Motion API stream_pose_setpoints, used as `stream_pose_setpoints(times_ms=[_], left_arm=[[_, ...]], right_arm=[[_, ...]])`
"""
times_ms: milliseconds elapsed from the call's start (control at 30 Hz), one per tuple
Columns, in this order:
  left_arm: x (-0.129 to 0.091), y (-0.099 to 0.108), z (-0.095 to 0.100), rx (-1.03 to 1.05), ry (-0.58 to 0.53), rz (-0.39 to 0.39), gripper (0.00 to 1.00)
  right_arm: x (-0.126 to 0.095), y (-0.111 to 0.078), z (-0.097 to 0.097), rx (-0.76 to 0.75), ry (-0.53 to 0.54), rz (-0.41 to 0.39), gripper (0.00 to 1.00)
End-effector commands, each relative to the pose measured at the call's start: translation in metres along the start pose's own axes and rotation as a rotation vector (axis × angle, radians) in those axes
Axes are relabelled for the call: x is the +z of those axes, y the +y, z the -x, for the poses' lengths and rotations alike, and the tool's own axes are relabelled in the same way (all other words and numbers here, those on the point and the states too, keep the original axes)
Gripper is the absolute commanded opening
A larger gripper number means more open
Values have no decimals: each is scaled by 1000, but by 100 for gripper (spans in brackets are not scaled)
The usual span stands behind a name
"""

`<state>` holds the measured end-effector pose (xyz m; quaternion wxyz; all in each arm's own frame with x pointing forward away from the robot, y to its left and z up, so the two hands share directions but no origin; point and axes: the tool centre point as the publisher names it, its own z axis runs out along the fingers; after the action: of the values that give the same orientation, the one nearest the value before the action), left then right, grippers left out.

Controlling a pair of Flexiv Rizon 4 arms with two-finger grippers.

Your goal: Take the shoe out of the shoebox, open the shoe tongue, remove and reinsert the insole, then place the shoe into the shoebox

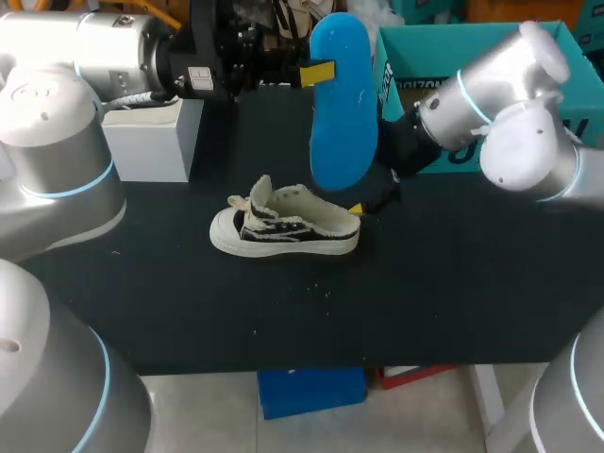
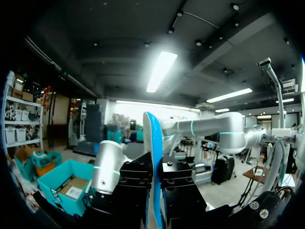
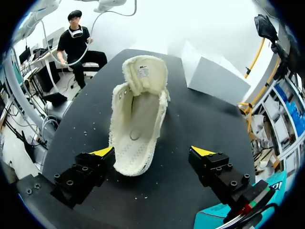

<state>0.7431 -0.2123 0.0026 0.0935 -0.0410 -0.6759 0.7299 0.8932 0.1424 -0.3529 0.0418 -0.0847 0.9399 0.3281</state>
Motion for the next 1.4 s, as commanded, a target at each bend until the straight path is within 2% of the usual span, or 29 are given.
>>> stream_pose_setpoints(times_ms=[33, 333, 367, 400, 467, 600, 633, 700, 800, 900, 1000, 1333, 1400], left_arm=[[2, 1, 0, 3, -5, -2, 0], [2, 1, 0, 3, -5, -2, 0], [2, 1, 0, 3, -5, -2, 0], [2, 1, 0, 3, -5, -2, 0], [2, 1, 0, 3, -5, -2, 0], [2, 1, 0, 3, -5, -2, 0], [2, 1, 0, 3, -5, -2, 0], [2, 1, 0, 3, -5, -2, 0], [2, 1, 0, 3, -5, -2, 0], [2, 1, 0, 3, -5, -2, 0], [2, 1, 0, 3, -5, -2, 0], [2, 1, 0, 3, -5, -2, 0], [2, 1, 0, 3, -5, -2, 0]], right_arm=[[2, 14, 14, -43, 148, -393, 100], [12, 26, 23, -70, 169, -597, 100], [15, 27, 23, -68, 172, -606, 90], [18, 28, 23, -66, 173, -607, 80], [23, 30, 24, -62, 174, -608, 86], [34, 30, 26, -56, 180, -614, 87], [36, 31, 26, -56, 180, -615, 93], [41, 29, 27, -55, 179, -617, 95], [45, 29, 27, -52, 177, -624, 84], [51, 29, 25, -48, 175, -628, 87], [56, 27, 24, -37, 172, -628, 85], [75, 28, 22, 2, 149, -576, 65], [79, 28, 21, 7, 150, -571, 65]])
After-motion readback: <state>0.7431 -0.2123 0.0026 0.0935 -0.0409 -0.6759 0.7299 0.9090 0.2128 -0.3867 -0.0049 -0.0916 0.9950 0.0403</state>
